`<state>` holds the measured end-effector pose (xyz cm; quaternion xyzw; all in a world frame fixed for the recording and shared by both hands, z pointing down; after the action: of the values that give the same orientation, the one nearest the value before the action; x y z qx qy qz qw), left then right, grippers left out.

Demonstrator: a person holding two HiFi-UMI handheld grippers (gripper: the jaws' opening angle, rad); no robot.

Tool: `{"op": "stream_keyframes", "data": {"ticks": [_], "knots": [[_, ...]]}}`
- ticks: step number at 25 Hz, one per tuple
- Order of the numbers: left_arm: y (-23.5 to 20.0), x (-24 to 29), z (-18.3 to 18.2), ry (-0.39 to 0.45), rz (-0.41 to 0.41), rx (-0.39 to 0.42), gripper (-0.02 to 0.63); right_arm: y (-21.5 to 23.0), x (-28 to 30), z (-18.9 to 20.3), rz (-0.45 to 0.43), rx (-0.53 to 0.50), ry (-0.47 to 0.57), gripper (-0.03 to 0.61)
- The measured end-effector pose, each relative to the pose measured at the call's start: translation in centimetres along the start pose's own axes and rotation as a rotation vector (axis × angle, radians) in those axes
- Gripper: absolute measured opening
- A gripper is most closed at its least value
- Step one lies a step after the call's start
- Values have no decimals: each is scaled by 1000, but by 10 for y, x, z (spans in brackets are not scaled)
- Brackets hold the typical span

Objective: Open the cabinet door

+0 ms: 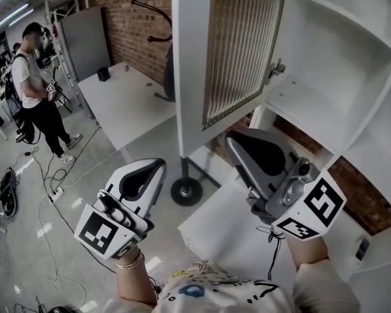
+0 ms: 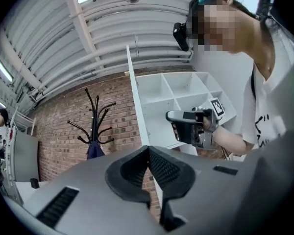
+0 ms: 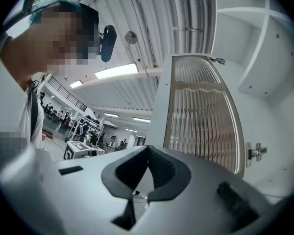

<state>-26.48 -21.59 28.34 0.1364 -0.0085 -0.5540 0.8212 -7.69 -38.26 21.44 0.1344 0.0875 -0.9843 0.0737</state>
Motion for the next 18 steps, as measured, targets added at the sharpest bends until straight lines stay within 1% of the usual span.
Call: {"op": "stream_keyframes", "data": {"ticks": [4,6,10,12,16,18], "knots": [[11,14,19,-40,80,-51,14,10,-16,24,40,42,-58,28],[17,22,28,-43,118,-78,14,14,-24,37,59,65,-87,28],[28,39,53,-32,214,-148,14,18,-46,68,62,181,-127,28],[36,50,65,-41,265,-163,14,17,-60,85,101,218,-149,28],[53,77,84,-117,354,-127,14,19,-88,111,195,192,-227,28],[60,88,92,-109,393,-151,14,20,-102,119,227,178,-253,28]]}}
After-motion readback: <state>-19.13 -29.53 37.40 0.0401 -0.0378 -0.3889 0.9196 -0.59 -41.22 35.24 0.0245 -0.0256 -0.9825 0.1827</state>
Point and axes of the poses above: the fingertips, and each gripper's own axes: x forward along the fingers, y to its right, z out of its underside, the point moved 10 cm from there along -x, backward along the fingers, and after that the axes turned 14 degrees about z, right-handed, at the moved point
